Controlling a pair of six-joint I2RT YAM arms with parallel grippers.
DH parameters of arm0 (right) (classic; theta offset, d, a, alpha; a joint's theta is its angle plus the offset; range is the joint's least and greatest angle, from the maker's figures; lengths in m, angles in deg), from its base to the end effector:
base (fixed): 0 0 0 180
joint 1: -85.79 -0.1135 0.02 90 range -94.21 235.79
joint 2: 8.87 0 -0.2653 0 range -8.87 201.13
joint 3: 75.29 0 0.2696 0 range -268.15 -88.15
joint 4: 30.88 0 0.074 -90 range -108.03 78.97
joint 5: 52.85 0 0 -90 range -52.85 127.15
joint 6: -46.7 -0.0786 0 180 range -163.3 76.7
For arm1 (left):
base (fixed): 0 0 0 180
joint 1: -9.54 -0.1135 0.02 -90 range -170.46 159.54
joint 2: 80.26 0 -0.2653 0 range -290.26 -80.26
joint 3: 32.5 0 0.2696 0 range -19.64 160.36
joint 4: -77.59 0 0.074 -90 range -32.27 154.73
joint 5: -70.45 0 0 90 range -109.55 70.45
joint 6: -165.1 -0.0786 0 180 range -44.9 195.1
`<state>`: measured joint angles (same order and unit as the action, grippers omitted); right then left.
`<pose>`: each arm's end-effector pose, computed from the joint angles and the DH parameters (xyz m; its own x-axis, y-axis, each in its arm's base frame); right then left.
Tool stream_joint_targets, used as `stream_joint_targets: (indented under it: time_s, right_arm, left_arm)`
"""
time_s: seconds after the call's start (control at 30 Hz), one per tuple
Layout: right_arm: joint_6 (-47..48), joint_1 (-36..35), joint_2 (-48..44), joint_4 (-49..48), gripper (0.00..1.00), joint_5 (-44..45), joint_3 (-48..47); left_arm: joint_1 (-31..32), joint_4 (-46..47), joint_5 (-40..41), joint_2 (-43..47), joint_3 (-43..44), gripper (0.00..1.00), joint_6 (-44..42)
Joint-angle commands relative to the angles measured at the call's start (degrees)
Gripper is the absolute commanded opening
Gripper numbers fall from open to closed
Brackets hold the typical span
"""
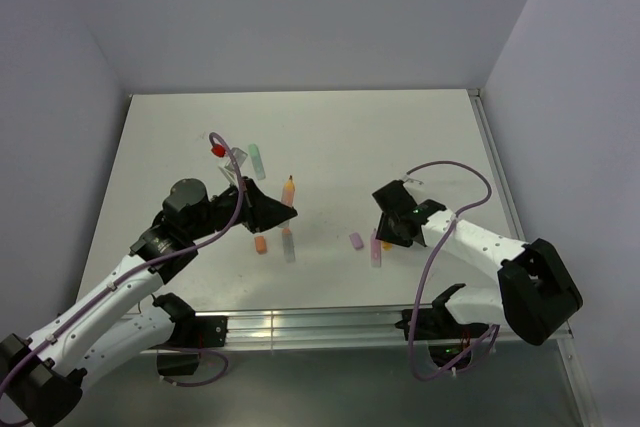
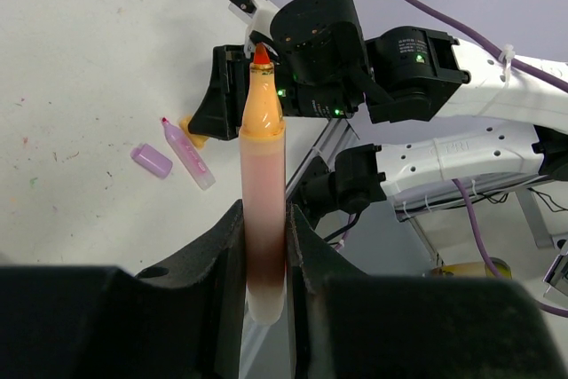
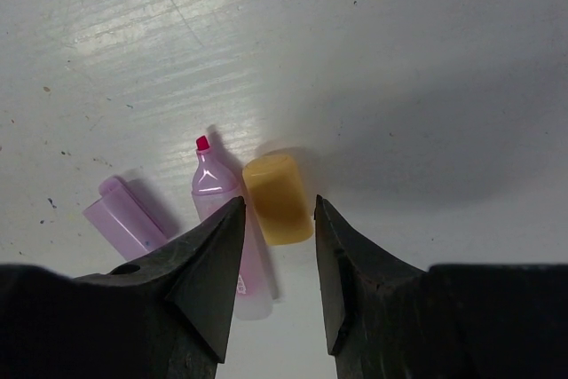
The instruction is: Insert the pens into the pen caps
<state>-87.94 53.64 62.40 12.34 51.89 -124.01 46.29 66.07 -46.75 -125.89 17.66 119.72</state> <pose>0.2184 0.1136 0.1246 -0.8488 0.2691 -0.4550 0.2392 0.9631 0.1233 0.1757 -0.1760 0.3069 -0.6985 -0.2581 -0.6674 0.5690 0.3652 -0.7368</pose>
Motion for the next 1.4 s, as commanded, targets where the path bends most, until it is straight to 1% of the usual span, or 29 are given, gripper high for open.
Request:
stream_joint_targets:
  time_s: [0.0, 0.7, 0.8, 0.9, 0.93, 1.0, 1.03, 1.1, 1.2, 1.27, 1.3, 1.37]
  right_arm:
    - [0.7, 0.94, -0.51, -1.89, 0.45, 0.29, 1.14]
    - [1.84, 2.78, 3.36, -6.9, 0.42, -3.14, 3.51]
    - [2.01, 2.96, 3.35, -7.08, 0.38, -3.23, 3.51]
    - [2.19, 3.14, 3.44, -7.08, 0.23, -3.49, 3.42]
    - [2.28, 3.14, 3.09, -6.99, 0.16, -3.58, 3.34]
    - [2.28, 3.22, 2.48, -5.85, 0.08, -2.88, 2.81]
    - [2.37, 3.22, 1.08, -5.24, 0.0, -2.62, 2.03]
    - [2.8, 3.22, -0.59, -3.23, 0.0, -1.83, 0.97]
    - [3.94, 3.22, -4.54, 0.82, 0.0, -1.12, -3.07]
    - [4.91, 3.22, -7.36, 3.45, 0.0, -0.77, -7.81]
    - [6.13, 3.31, -8.06, 4.25, 0.0, -0.42, -12.09]
    - [7.63, 3.31, -7.81, 5.31, 0.0, -0.24, -16.94]
  left_arm:
    - [0.16, 1.73, -1.27, -0.25, 1.29, 0.0, -0.76]
    - [0.16, 2.87, -1.45, -2.27, 1.72, 0.0, -0.24]
    - [0.16, 3.14, -1.63, -3.06, 1.46, 0.0, -0.15]
    - [0.16, 3.93, -2.24, -3.68, 0.94, 0.0, -0.15]
    - [0.25, 4.45, -2.33, -3.85, 0.85, 0.0, -0.15]
    - [0.16, 5.42, -3.47, -4.47, 0.15, 0.0, -0.15]
    - [0.25, 5.95, -3.73, -4.56, -0.03, 0.0, -0.15]
    - [0.16, 8.05, -5.05, -5.0, -0.73, 0.0, 0.03]
    - [0.16, 8.85, -6.19, -5.96, -0.56, 0.0, -0.41]
    - [0.16, 8.5, -6.55, -7.19, 1.01, 0.0, -0.94]
    - [0.16, 8.5, -7.07, -7.63, 1.46, 0.0, -1.2]
    - [0.25, 9.02, -7.78, -9.03, 3.12, 0.0, -1.64]
